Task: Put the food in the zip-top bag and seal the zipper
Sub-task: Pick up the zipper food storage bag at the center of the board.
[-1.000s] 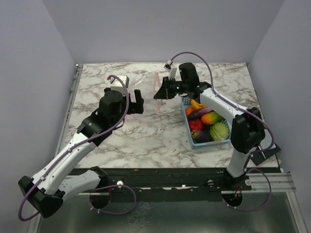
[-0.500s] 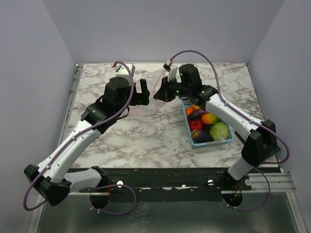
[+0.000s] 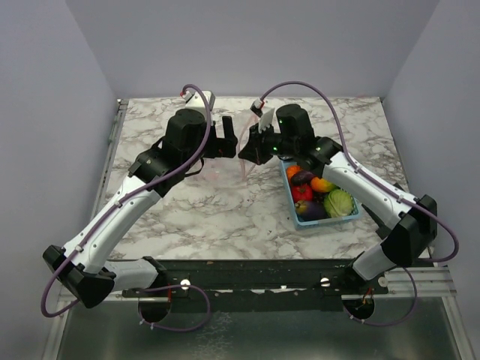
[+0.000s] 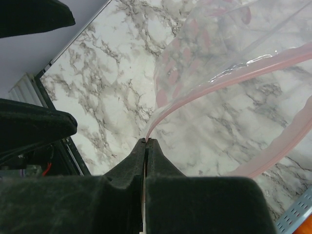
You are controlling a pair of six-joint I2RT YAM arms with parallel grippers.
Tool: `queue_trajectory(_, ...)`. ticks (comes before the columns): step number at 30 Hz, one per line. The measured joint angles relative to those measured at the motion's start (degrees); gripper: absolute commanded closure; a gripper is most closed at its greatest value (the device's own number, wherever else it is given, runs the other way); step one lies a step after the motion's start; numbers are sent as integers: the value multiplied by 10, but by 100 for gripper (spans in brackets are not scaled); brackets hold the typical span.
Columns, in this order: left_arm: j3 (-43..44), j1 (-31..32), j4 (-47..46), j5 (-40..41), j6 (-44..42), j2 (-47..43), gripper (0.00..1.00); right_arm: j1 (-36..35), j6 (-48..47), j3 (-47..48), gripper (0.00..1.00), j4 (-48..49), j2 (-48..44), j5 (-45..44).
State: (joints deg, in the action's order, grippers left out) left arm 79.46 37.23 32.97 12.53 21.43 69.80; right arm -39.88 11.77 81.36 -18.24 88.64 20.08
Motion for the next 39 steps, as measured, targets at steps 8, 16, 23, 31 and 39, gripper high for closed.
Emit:
queue_trajectory(8, 26, 0, 6, -17, 0, 14, 1, -27, -19, 4, 100, -28, -22, -19)
queue_trajectory(16, 26, 0, 21, -32, 0, 28, 4, -51, -29, 20, 99, -40, -33, -42)
queue_trajectory(23, 26, 0, 33, -35, -1, 29, 8, -71, -36, 32, 99, -51, -33, -63)
queue_trajectory(31, 23, 4, 39, -27, -11, 34, 29, -87, -39, 38, 99, -62, -33, -92)
queue_trajectory(39, 20, 12, 47, -27, -13, 37, 67, -98, -39, 38, 99, -63, -33, -105)
